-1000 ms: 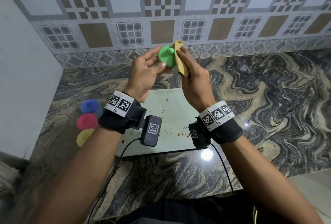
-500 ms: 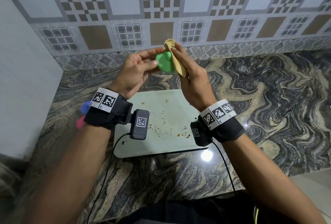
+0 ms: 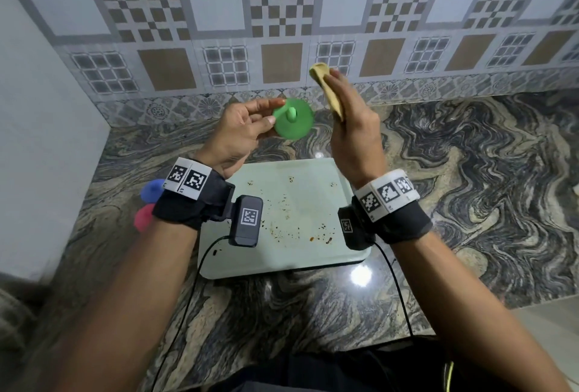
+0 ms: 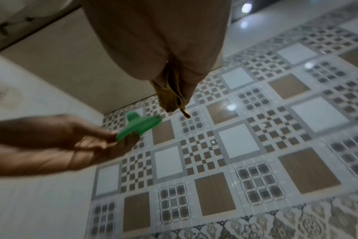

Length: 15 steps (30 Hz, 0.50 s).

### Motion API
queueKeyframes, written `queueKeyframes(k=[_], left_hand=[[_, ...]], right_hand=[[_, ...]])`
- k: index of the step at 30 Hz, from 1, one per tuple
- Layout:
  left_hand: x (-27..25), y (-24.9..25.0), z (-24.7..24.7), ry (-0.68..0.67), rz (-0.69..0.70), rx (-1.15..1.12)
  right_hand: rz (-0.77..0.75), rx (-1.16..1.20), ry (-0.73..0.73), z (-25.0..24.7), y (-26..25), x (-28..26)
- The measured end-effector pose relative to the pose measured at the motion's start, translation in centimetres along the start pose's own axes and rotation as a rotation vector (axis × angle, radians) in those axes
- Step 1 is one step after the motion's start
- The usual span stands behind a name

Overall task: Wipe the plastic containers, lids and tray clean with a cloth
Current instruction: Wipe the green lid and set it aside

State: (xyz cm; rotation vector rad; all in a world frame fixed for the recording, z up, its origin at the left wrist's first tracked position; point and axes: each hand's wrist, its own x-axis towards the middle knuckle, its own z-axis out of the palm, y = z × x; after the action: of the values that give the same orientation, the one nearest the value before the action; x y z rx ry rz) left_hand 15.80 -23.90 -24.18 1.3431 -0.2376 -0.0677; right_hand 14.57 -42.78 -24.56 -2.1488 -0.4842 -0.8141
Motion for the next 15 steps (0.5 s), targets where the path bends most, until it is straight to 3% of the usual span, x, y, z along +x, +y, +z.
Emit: queueKeyframes(k=[2,4,9,12,15], left_hand=[[0.1,0.1,-0.2,-0.024,-0.006,-0.020],[0.3,0.2,-0.1,-0.061,-0.020,0.002],[0.5,0.0,-0.2,-0.049,-0.036,0.055],[0.6,0.4,-0.5,-0.081,-0.019,0.121],[0.6,0.4,-1.0,-0.109,-0.015,0.214]], right_hand=[[-0.103,-0.034,-0.136,0.8,-0.4,-1.3],[-0.114,-0.058,-0.229,1.0,0.1,-1.3],[-0.058,-0.099,-0.086,0.7,0.5,-0.6],[-0.134,-0.092,-0.202,1.2,0.4,-1.3],[-0.052,-0.095,-0.144,0.8,1.1,-0.3]])
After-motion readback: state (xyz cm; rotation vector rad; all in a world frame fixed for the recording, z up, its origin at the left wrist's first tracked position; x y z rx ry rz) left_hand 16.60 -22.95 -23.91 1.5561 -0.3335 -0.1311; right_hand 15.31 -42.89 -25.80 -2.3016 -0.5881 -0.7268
